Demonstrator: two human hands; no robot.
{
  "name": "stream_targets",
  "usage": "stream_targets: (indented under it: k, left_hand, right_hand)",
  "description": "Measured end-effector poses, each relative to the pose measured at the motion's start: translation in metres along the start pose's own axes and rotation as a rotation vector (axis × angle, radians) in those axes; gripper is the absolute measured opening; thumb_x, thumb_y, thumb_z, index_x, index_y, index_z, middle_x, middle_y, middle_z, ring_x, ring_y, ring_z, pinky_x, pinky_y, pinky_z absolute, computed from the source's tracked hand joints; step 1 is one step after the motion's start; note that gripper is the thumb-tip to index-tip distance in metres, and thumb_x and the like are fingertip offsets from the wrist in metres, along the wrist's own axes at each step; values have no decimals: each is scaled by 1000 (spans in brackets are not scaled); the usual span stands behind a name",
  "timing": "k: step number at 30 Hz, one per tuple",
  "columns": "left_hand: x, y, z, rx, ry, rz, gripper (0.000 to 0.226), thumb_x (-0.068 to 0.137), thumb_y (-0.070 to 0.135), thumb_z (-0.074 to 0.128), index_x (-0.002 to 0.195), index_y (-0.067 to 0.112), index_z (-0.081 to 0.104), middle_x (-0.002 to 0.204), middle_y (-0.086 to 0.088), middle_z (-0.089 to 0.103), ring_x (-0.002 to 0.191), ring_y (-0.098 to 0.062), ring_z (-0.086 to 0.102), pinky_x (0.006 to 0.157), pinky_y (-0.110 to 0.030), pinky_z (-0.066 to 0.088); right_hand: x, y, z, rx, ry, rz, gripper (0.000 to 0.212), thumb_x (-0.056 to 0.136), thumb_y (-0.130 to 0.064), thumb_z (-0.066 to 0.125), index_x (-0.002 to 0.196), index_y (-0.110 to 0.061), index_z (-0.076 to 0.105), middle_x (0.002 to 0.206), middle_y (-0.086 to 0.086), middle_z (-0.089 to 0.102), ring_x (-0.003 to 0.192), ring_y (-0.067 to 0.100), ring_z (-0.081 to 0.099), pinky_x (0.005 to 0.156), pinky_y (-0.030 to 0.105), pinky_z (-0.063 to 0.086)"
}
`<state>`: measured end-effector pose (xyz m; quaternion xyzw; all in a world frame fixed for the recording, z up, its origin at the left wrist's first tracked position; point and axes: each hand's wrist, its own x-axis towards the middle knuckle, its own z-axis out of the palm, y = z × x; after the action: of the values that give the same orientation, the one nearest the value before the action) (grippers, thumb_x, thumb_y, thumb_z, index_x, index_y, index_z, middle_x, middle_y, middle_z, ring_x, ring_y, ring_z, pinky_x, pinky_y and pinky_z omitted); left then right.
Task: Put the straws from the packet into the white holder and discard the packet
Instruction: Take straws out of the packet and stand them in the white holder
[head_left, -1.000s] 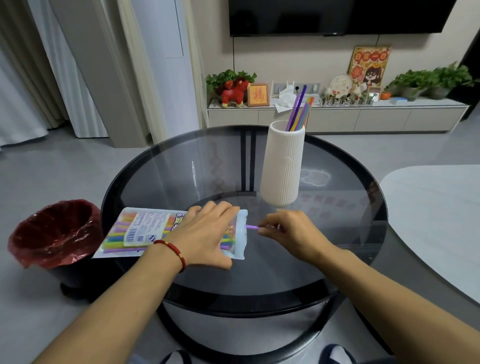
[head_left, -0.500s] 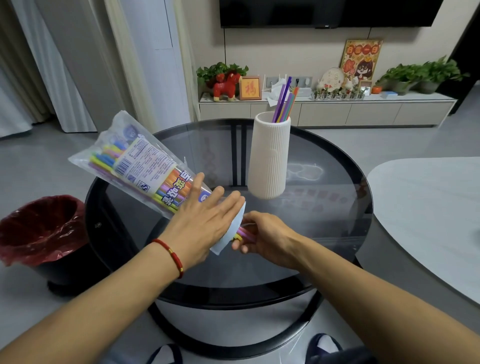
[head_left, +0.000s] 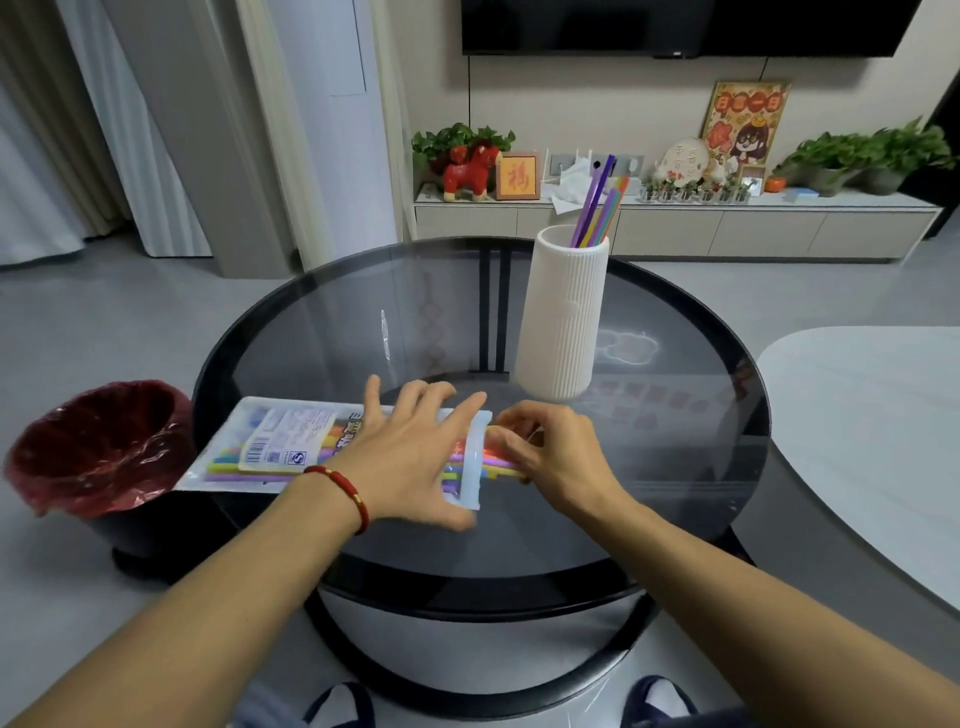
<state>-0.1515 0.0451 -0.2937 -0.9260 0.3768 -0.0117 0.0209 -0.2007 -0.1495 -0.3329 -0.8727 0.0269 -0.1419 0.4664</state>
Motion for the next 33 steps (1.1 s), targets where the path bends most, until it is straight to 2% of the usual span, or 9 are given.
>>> stream_targets:
  k: [3, 9, 14, 19, 21, 24, 27, 30, 33]
  left_hand:
    - [7, 12, 0, -248, 7, -44, 101, 72, 88, 40, 154, 34, 18, 157, 8, 28, 146, -16, 20, 117, -66, 6]
    - [16, 11, 6, -189, -15, -64, 59, 84, 42, 57, 140, 36, 41, 136, 5, 41, 131, -21, 35, 113, -63, 21]
    - [19, 7, 9, -172, -17, -87, 54, 84, 47, 55, 134, 30, 46, 135, 3, 41, 130, -23, 36, 111, -64, 22]
    - [22, 9, 8, -201, -17, -104, 71, 81, 78, 38, 131, 29, 47, 136, 2, 44, 130, -23, 38, 112, -65, 23]
    - [23, 12, 8, -228, -3, -125, 57, 89, 71, 34, 122, 27, 48, 129, 1, 47, 125, -23, 41, 111, -64, 24]
    - [24, 16, 9, -213, 57, -143, 21, 98, 39, 37, 108, 23, 45, 119, -2, 48, 116, -26, 44, 109, -61, 27]
    - [26, 17, 7, -191, 88, -161, 18, 101, 34, 37, 108, 21, 46, 119, -3, 49, 112, -26, 47, 108, -58, 31]
    - [27, 17, 4, -206, 117, -192, 16, 100, 34, 38, 106, 21, 46, 117, -4, 50, 107, -24, 48, 105, -54, 35]
    - [28, 23, 5, -222, 120, -185, 9, 97, 35, 40, 97, 26, 37, 115, -3, 49, 107, -24, 47, 103, -53, 35]
  right_hand:
    - [4, 2, 2, -22, -32, -41, 5, 92, -24, 78, 93, -20, 80, 67, -8, 70, 57, -2, 60, 55, 11, 46]
    - [13, 11, -21, 257, -36, 170, 5, 87, -19, 83, 92, -20, 85, 78, -1, 79, 67, 7, 69, 62, 18, 56]
    - [9, 15, -56, 617, 22, 313, 5, 89, -14, 79, 88, -11, 82, 82, 7, 79, 69, 12, 70, 65, 23, 57]
    - [12, -2, -73, 936, 136, 323, 6, 81, -15, 80, 82, -10, 79, 70, 4, 71, 61, 11, 68, 58, 19, 56]
    - [14, -8, -74, 1022, 192, 318, 6, 84, -17, 80, 82, -11, 76, 69, 1, 66, 59, 10, 63, 55, 20, 55]
    - [14, -18, -72, 1158, 205, 378, 30, 90, -39, 75, 93, -9, 74, 87, 5, 62, 80, 15, 63, 77, 28, 60]
    - [6, -18, -68, 1351, 98, 412, 82, 84, -76, 61, 114, -2, 78, 105, 13, 68, 86, 20, 68, 76, 33, 61]
    - [-3, -20, -55, 1251, -110, 356, 112, 69, -89, 61, 139, -2, 62, 117, 28, 67, 100, 26, 67, 98, 46, 55]
    - [-7, -29, -27, 934, -140, 260, 75, 81, -61, 74, 128, -3, 65, 89, 10, 71, 72, 17, 64, 66, 31, 57]
